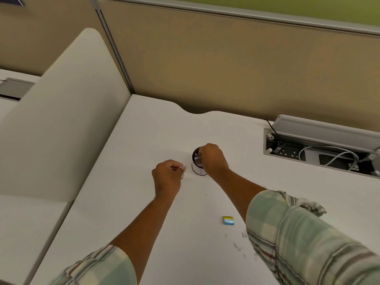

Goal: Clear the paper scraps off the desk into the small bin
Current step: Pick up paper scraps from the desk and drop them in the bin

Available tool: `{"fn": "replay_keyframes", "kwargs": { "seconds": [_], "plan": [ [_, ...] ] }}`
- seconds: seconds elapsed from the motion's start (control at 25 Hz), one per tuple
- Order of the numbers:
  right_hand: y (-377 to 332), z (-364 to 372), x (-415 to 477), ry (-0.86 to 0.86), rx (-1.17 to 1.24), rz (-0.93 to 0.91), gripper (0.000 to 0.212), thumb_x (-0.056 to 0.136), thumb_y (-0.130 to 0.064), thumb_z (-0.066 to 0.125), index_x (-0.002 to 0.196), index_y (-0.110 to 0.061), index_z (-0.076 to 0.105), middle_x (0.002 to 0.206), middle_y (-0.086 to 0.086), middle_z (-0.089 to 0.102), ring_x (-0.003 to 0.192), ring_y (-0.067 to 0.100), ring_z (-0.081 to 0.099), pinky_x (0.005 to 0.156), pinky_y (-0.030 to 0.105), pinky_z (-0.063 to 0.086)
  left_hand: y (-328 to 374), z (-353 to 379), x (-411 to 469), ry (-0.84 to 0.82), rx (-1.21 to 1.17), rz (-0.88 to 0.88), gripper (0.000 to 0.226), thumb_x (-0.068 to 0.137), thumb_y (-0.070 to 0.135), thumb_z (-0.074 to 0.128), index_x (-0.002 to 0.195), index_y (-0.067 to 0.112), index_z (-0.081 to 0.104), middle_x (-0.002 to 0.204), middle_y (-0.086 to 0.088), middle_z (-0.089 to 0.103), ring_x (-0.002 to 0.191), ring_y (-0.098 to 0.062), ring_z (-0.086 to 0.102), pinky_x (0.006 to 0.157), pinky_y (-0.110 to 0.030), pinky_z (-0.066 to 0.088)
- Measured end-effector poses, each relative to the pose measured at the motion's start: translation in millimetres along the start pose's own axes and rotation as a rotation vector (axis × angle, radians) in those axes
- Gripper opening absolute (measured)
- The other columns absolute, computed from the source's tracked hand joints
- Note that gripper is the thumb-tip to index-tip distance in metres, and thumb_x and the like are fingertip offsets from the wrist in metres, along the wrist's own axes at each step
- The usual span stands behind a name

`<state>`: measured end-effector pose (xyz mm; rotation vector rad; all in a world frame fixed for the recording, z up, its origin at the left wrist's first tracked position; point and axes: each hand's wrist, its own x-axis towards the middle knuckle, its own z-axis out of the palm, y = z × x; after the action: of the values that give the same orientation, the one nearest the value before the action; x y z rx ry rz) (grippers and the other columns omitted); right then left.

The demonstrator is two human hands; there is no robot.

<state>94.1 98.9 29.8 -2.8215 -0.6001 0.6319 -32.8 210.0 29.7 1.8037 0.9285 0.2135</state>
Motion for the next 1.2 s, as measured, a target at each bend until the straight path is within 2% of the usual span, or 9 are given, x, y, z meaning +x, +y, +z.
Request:
{"fn": "replay_keyframes", "kwargs": {
  "seconds": [0.16, 0.24, 0.36, 0.64, 0.8, 0.88, 1.0, 1.08, 1.2],
  "plan": [
    [-6.1, 9.6, 8.2, -0.108, -0.061, -0.004, 0.018, 0.088, -0.007, 0.063, 0.074, -0.011, 0.054, 0.093, 0.01, 0.068, 0.082, 0.027, 0.066, 0.075, 0.032, 0.051, -5.7, 0.2, 5.4, 0.007, -0.002, 0.029, 0.009, 0.08, 0.009, 0.085, 0.076, 0.01, 0.076, 0.064, -0.005, 0.073, 0.057, -0.018, 0.072, 0.062, -0.034, 0.065],
    [-7.4, 8.3, 8.9, -0.125, -0.117, -0.037, 0.007, 0.086, -0.004, 0.065, 0.084, -0.011, 0.062, 0.103, 0.013, 0.07, 0.091, 0.03, 0.069, 0.076, 0.031, 0.051, -4.8, 0.9, 6.3, 0.007, 0.011, 0.053, 0.011, 0.08, 0.01, 0.085, 0.075, 0.011, 0.076, 0.062, -0.003, 0.072, 0.055, -0.016, 0.071, 0.062, -0.035, 0.065],
    [-9.0, -2.5, 9.1, -0.184, -0.161, -0.107, 0.012, 0.086, -0.007, 0.067, 0.098, -0.009, 0.068, 0.107, 0.012, 0.07, 0.093, 0.029, 0.068, 0.074, 0.031, 0.052, -0.7, 2.9, 9.5, 0.006, 0.01, 0.068, 0.011, 0.08, 0.011, 0.085, 0.074, 0.012, 0.075, 0.062, -0.003, 0.072, 0.055, -0.017, 0.071, 0.063, -0.039, 0.065],
    [6.3, -49.3, -9.0, -0.053, 0.043, -0.167, 0.026, 0.09, -0.002, 0.067, 0.112, -0.013, 0.078, 0.118, 0.006, 0.072, 0.104, 0.024, 0.067, 0.086, 0.03, 0.057, 23.3, 16.0, 13.8, -0.036, 0.097, 0.159, 0.01, 0.079, 0.012, 0.086, 0.075, 0.009, 0.078, 0.067, -0.004, 0.075, 0.062, -0.022, 0.073, 0.065, -0.035, 0.063],
    [24.3, -58.2, -24.3, 0.017, 0.186, -0.121, 0.027, 0.087, 0.005, 0.069, 0.11, -0.007, 0.078, 0.111, 0.011, 0.074, 0.095, 0.027, 0.072, 0.088, 0.038, 0.061, 43.5, 29.1, 21.2, -0.088, 0.231, 0.253, 0.007, 0.08, 0.01, 0.083, 0.075, 0.013, 0.079, 0.074, -0.001, 0.077, 0.062, -0.01, 0.067, 0.066, -0.026, 0.059],
    [34.2, -55.8, -30.3, 0.066, 0.316, -0.072, 0.023, 0.086, 0.007, 0.069, 0.104, -0.005, 0.078, 0.102, 0.011, 0.075, 0.087, 0.027, 0.074, 0.081, 0.041, 0.064, 51.0, 35.7, 26.2, -0.127, 0.305, 0.283, 0.007, 0.083, 0.005, 0.077, 0.08, 0.011, 0.08, 0.083, -0.005, 0.078, 0.073, -0.016, 0.07, 0.07, -0.029, 0.06],
    [49.1, -48.6, -39.0, 0.179, 0.545, 0.052, 0.018, 0.088, 0.005, 0.064, 0.093, -0.007, 0.076, 0.09, 0.01, 0.076, 0.072, 0.021, 0.074, 0.067, 0.033, 0.065, 58.8, 43.7, 34.1, -0.199, 0.438, 0.301, 0.018, 0.088, -0.002, 0.07, 0.098, 0.008, 0.081, 0.102, -0.01, 0.078, 0.094, -0.024, 0.073, 0.082, -0.031, 0.063],
    [57.9, -42.7, -45.1, 0.235, 0.624, 0.09, 0.011, 0.089, -0.002, 0.068, 0.091, -0.009, 0.076, 0.085, 0.005, 0.075, 0.071, 0.019, 0.072, 0.07, 0.034, 0.065, 60.9, 46.9, 38.3, -0.215, 0.486, 0.311, 0.023, 0.092, -0.004, 0.066, 0.105, 0.008, 0.079, 0.11, -0.011, 0.076, 0.102, -0.025, 0.072, 0.09, -0.031, 0.061],
    [73.2, -32.7, -56.3, 0.293, 0.674, 0.128, 0.005, 0.087, -0.01, 0.073, 0.089, -0.01, 0.077, 0.083, 0.0, 0.075, 0.078, 0.021, 0.072, 0.078, 0.041, 0.063, 62.2, 47.0, 41.6, -0.218, 0.429, 0.331, 0.021, 0.094, -0.001, 0.064, 0.106, 0.008, 0.079, 0.109, -0.01, 0.078, 0.102, -0.023, 0.073, 0.088, -0.026, 0.057]
  ]
}}
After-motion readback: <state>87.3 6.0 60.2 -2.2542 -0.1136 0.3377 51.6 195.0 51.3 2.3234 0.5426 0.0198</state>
